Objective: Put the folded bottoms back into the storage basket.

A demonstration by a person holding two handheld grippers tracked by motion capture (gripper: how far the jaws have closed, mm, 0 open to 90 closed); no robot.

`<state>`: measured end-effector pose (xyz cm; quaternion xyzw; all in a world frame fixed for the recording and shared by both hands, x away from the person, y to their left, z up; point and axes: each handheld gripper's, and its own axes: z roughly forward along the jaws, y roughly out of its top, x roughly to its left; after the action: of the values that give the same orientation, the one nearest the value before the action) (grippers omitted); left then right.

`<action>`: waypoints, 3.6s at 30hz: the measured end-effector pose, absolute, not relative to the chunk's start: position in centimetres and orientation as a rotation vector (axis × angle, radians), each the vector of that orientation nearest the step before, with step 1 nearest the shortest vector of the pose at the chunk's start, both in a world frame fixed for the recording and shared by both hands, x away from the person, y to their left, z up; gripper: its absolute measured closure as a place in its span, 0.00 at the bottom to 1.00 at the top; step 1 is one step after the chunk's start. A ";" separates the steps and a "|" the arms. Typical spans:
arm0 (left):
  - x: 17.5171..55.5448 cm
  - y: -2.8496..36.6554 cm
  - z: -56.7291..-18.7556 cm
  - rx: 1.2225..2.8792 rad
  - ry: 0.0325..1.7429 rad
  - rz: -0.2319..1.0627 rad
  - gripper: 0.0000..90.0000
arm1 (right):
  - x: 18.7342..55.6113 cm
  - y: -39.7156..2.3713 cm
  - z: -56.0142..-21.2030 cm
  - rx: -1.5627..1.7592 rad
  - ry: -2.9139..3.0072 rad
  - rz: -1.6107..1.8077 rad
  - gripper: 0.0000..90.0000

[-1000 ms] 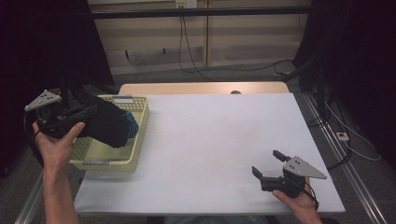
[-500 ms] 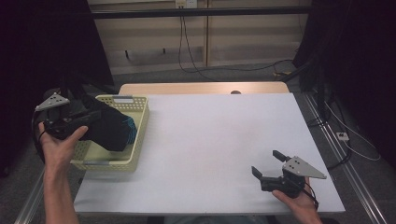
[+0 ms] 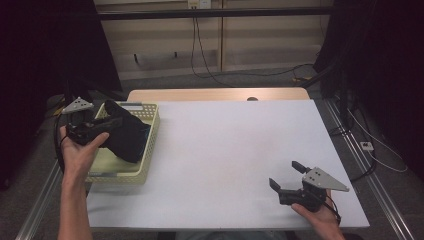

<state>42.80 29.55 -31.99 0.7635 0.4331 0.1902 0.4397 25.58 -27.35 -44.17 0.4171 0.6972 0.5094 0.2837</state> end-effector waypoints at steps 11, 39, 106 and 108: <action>45.0 29.5 -32.9 1.876 1.002 0.356 0.82 | 25.8 -27.3 -44.3 1.120 1.867 1.360 0.04; 45.8 35.9 -37.5 1.936 1.364 0.377 0.81 | 26.1 -27.1 -44.4 1.126 1.874 1.349 0.04; 50.5 28.4 -39.2 1.973 1.405 0.499 0.55 | 26.1 -27.1 -44.4 1.124 1.880 1.350 0.04; 50.9 28.3 -39.7 1.967 1.430 0.495 0.66 | 26.1 -27.1 -44.4 1.123 1.878 1.351 0.04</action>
<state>50.90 28.32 -39.71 0.7498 0.5453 0.1885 0.3240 26.11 -27.15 -44.42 0.4192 0.7009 0.5042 0.2809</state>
